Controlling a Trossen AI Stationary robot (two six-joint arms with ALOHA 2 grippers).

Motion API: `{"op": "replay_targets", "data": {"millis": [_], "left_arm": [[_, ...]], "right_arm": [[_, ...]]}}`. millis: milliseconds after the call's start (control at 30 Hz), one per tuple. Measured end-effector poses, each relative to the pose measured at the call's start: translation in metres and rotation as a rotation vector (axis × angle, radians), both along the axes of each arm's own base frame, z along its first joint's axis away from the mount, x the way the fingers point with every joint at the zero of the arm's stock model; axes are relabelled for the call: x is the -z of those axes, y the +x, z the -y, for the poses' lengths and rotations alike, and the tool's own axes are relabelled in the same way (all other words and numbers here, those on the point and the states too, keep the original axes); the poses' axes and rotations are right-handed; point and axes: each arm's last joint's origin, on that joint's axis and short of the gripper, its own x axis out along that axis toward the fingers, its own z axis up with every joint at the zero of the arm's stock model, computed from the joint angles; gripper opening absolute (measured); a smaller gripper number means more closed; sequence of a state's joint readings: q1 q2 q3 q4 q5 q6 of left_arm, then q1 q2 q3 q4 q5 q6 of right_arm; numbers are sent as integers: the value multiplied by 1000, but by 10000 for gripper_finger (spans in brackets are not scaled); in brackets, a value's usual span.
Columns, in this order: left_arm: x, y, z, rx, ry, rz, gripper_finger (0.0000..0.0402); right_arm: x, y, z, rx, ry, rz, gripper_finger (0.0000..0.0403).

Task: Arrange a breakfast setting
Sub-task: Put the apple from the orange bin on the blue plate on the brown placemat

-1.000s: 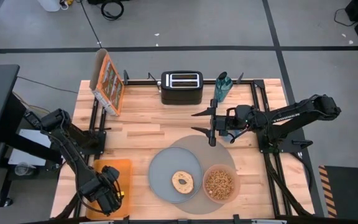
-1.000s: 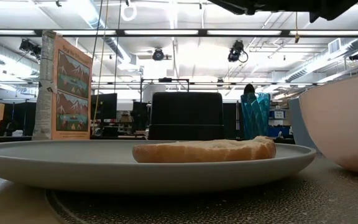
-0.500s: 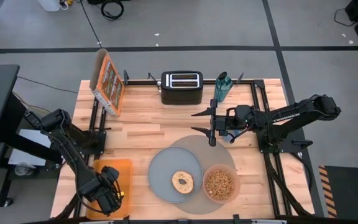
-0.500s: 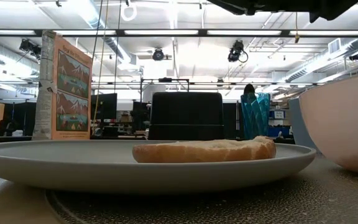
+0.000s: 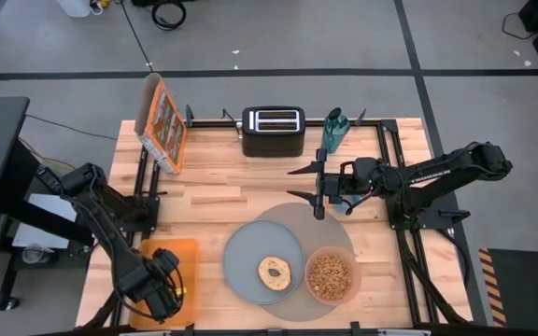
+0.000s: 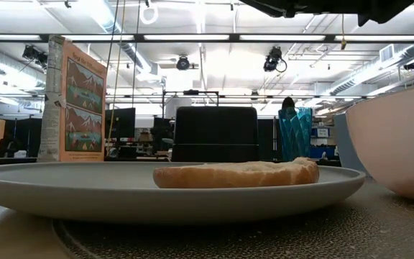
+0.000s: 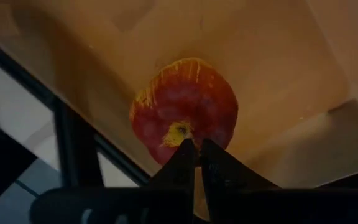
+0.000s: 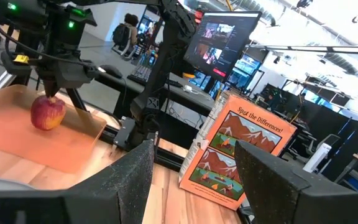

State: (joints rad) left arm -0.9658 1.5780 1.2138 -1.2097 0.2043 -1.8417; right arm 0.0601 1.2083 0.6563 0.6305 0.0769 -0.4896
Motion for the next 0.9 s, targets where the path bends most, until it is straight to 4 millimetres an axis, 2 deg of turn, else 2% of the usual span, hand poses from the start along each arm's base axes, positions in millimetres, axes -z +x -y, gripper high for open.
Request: {"op": "replay_targets", "data": {"millis": [200, 367, 467, 600, 767, 900], "left_arm": [[-33, 4, -6, 28, 48, 3, 17], [-73, 13, -20, 72, 128, 94, 17], [-87, 27, -30, 131, 126, 184, 17], [-95, 48, -52, 238, 150, 250, 17], [-91, 78, -84, 396, 161, 277, 17], [-89, 103, -107, 538, 156, 362, 17]], "right_arm": [[0, 0, 0, 0, 2, 2, 232], [0, 0, 0, -2, 24, -2, 232], [0, 0, 0, -3, 40, -4, 232], [1, 0, 1, -3, 74, -7, 232], [6, 0, 1, 2, 113, -56, 232], [12, 0, 2, 42, 133, -122, 232]]}}
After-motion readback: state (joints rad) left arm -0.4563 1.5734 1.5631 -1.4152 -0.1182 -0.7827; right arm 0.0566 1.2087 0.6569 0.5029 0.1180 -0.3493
